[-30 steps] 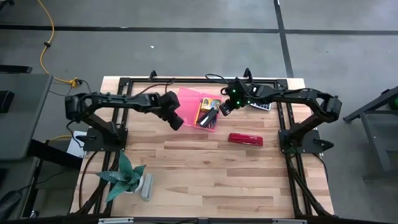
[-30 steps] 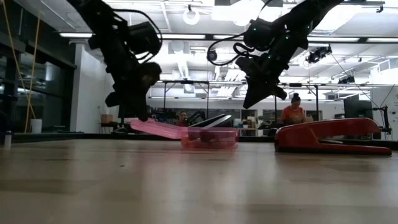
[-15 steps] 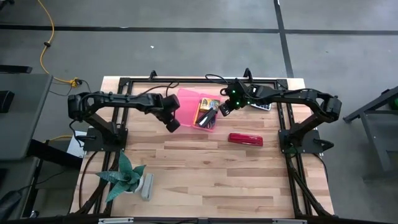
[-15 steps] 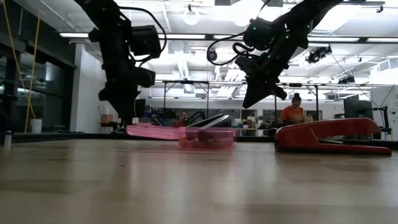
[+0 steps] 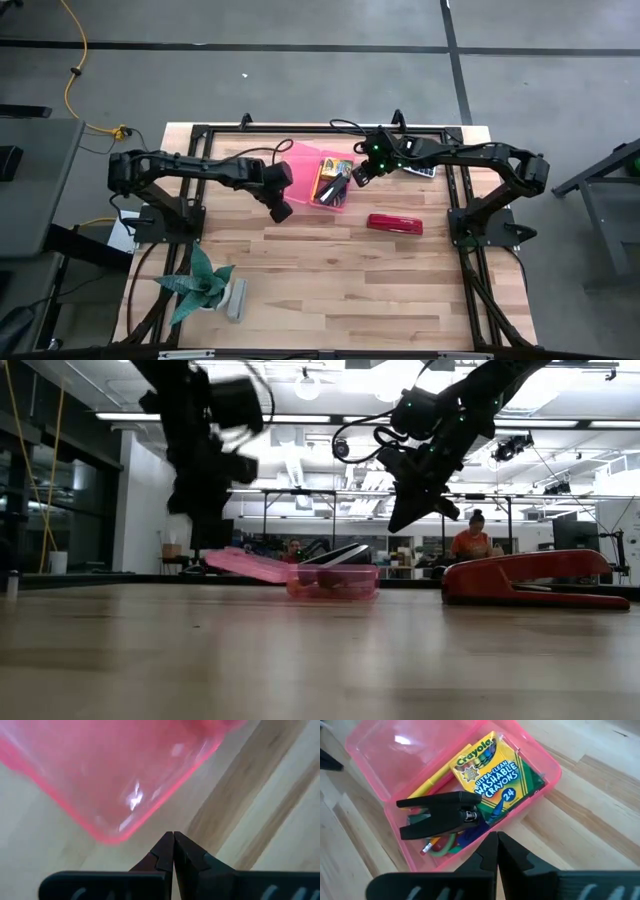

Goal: Pack school essentials
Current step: Adjust the pink supply box on the table, then return to Home Position

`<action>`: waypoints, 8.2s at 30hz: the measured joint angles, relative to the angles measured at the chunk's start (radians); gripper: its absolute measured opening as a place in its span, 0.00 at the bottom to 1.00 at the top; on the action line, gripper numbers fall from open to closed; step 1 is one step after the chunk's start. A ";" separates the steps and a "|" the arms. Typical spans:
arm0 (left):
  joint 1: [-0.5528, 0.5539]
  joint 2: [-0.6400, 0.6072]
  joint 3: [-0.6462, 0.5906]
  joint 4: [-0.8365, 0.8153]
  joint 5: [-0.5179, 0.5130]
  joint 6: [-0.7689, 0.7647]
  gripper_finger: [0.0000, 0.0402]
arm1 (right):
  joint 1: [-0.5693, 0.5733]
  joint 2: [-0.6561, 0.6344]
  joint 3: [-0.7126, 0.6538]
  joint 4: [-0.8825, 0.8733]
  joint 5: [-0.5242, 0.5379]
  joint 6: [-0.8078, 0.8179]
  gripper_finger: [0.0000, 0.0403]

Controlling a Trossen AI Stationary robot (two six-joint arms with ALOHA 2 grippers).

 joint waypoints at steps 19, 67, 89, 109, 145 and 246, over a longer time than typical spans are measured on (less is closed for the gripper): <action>0.083 0.202 0.130 -0.005 -0.032 0.085 0.00 | 0.000 0.000 0.000 0.019 -0.026 0.020 0.00; -0.058 -0.619 -0.252 1.070 0.143 0.152 0.00 | 0.358 -0.616 0.000 0.119 0.144 -0.177 0.00; -0.247 -1.125 -0.686 1.002 0.008 0.099 0.00 | 0.359 -0.649 -0.001 0.102 -0.052 -0.063 0.00; -0.246 -1.503 -0.891 0.662 0.012 0.062 0.00 | 0.360 -0.677 -0.001 0.116 -0.042 0.004 0.00; -0.249 -1.484 -0.891 0.668 0.019 0.032 0.00 | 0.506 -1.500 -0.766 0.400 0.019 -0.167 0.00; -0.249 -1.484 -0.891 0.670 0.020 0.032 0.00 | 0.320 -1.482 -0.954 0.381 0.079 -0.060 0.00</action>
